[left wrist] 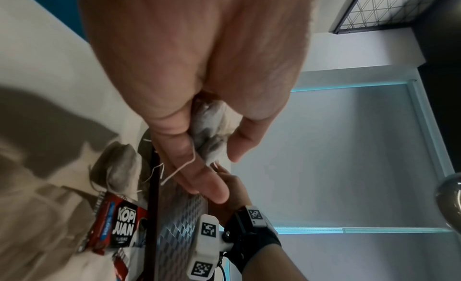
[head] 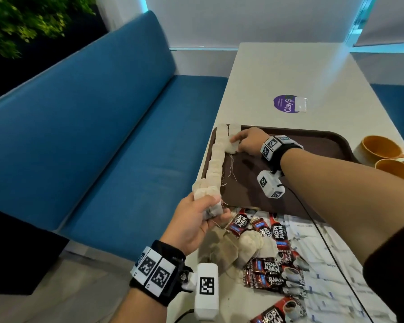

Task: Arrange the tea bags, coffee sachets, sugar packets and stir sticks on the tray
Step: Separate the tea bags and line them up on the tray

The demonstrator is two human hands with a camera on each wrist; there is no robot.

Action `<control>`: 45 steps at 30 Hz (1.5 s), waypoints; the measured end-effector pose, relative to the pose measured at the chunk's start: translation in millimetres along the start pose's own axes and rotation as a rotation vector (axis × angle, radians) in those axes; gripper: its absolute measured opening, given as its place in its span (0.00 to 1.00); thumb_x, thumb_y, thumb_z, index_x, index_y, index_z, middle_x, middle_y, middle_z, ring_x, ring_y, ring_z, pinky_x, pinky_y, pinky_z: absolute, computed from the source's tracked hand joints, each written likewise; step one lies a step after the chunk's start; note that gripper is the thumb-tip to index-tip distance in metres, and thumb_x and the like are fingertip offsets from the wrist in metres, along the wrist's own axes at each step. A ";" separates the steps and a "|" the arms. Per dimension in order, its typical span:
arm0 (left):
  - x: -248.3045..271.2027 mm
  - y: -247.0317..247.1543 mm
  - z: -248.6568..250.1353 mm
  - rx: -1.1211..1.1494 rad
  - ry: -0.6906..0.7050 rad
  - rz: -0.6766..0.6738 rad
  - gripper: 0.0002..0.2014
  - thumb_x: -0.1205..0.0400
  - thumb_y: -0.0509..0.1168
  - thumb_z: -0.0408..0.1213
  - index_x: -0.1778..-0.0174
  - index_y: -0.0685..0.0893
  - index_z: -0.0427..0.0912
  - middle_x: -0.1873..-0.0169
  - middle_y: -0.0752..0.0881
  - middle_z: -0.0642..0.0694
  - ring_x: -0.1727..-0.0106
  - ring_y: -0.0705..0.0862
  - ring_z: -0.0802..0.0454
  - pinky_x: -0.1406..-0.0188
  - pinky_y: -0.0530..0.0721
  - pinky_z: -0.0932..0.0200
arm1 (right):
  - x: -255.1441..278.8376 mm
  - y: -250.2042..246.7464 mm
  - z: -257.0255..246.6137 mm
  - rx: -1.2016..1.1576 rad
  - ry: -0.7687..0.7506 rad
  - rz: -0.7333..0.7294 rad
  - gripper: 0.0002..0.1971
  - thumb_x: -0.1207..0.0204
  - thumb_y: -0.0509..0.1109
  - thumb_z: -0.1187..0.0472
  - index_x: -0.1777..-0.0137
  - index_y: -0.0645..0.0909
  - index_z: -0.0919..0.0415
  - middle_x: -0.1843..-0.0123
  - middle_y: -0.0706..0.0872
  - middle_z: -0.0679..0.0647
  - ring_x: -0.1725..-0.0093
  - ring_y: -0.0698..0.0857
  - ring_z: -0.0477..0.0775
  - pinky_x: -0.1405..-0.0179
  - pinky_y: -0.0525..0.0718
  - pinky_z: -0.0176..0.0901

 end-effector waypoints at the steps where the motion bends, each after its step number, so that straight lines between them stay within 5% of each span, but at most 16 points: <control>1: 0.4 -1.2 0.4 -0.004 0.002 0.003 0.11 0.15 0.65 0.24 0.37 0.78 0.27 0.53 0.82 0.33 0.60 0.89 0.39 0.64 0.92 0.54 | -1.2 0.1 -0.1 0.003 -0.002 0.019 0.19 0.26 0.71 0.71 0.39 0.90 0.54 0.61 0.84 0.44 0.66 0.79 0.43 0.67 0.75 0.32; 8: 0.0 -3.1 -1.2 -0.011 0.002 0.017 0.14 0.15 0.66 0.25 0.34 0.78 0.26 0.50 0.82 0.32 0.59 0.89 0.39 0.66 0.90 0.55 | -6.8 0.2 6.7 -0.002 -0.009 0.075 0.24 0.25 0.73 0.69 0.28 0.84 0.55 0.59 0.85 0.52 0.68 0.82 0.49 0.70 0.78 0.36; 12: -0.5 -0.5 -3.5 -0.004 -0.003 0.018 0.14 0.15 0.66 0.25 0.34 0.78 0.28 0.50 0.83 0.33 0.60 0.90 0.40 0.65 0.91 0.55 | -8.7 1.3 6.9 0.079 -0.031 0.054 0.30 0.30 0.79 0.66 0.26 0.82 0.54 0.23 0.74 0.54 0.33 0.83 0.58 0.38 0.86 0.51; 15: 0.1 1.9 -4.4 -0.004 -0.003 0.010 0.14 0.15 0.66 0.25 0.33 0.78 0.29 0.50 0.83 0.34 0.60 0.90 0.40 0.65 0.90 0.55 | -5.9 1.5 4.6 0.078 -0.038 0.050 0.29 0.30 0.79 0.65 0.28 0.83 0.52 0.16 0.65 0.50 0.26 0.78 0.56 0.36 0.86 0.53; 19: 2.6 3.9 -4.7 0.002 -0.005 0.002 0.15 0.15 0.66 0.25 0.32 0.77 0.29 0.50 0.83 0.33 0.59 0.90 0.40 0.64 0.91 0.55 | -4.6 1.5 4.8 0.066 0.007 0.079 0.30 0.32 0.79 0.64 0.27 0.82 0.54 0.24 0.76 0.57 0.35 0.84 0.60 0.38 0.89 0.56; 24: 4.1 3.2 -4.1 0.009 -0.008 -0.003 0.15 0.15 0.66 0.25 0.32 0.77 0.28 0.50 0.83 0.33 0.59 0.90 0.40 0.63 0.91 0.54 | -0.9 5.0 4.9 0.085 0.016 0.038 0.26 0.24 0.75 0.64 0.25 0.81 0.53 0.40 0.83 0.54 0.46 0.83 0.54 0.48 0.78 0.41; 29: 4.8 2.2 -2.3 0.050 0.001 -0.030 0.14 0.15 0.65 0.24 0.34 0.78 0.27 0.53 0.83 0.33 0.60 0.90 0.40 0.62 0.92 0.53 | 10.8 2.6 0.5 0.092 -0.003 -0.009 0.30 0.26 0.77 0.67 0.24 0.79 0.51 0.37 0.81 0.54 0.40 0.83 0.56 0.45 0.78 0.42; 36: 9.4 6.2 3.5 0.171 0.041 -0.088 0.21 0.20 0.56 0.16 0.30 0.77 0.23 0.37 0.84 0.27 0.49 0.91 0.35 0.41 0.91 0.43 | 66.6 9.5 -20.4 -0.154 -0.135 -0.034 0.13 0.25 0.75 0.69 0.44 0.90 0.55 0.47 0.91 0.52 0.56 0.88 0.47 0.53 0.87 0.44; 41: 19.9 16.8 6.8 0.144 0.072 -0.155 0.18 0.18 0.54 0.14 0.32 0.77 0.20 0.44 0.87 0.28 0.41 0.87 0.32 0.50 0.92 0.50 | 142.6 12.5 -52.5 -0.364 -0.277 -0.039 0.08 0.21 0.77 0.65 0.44 0.90 0.58 0.53 0.91 0.51 0.57 0.87 0.43 0.53 0.85 0.33; 45: 31.0 21.4 8.3 0.137 0.095 -0.189 0.16 0.16 0.56 0.16 0.34 0.80 0.21 0.44 0.88 0.25 0.42 0.88 0.32 0.46 0.91 0.48 | 184.5 9.3 -47.7 -0.455 -0.259 0.014 0.11 0.22 0.79 0.60 0.42 0.89 0.53 0.48 0.91 0.53 0.51 0.88 0.47 0.49 0.86 0.39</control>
Point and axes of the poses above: each hand's wrist, its own x-axis away from the middle knuckle, its own y-axis out of the palm, z = x × y, the point moved 4 cm from there along -x, towards the middle knuckle
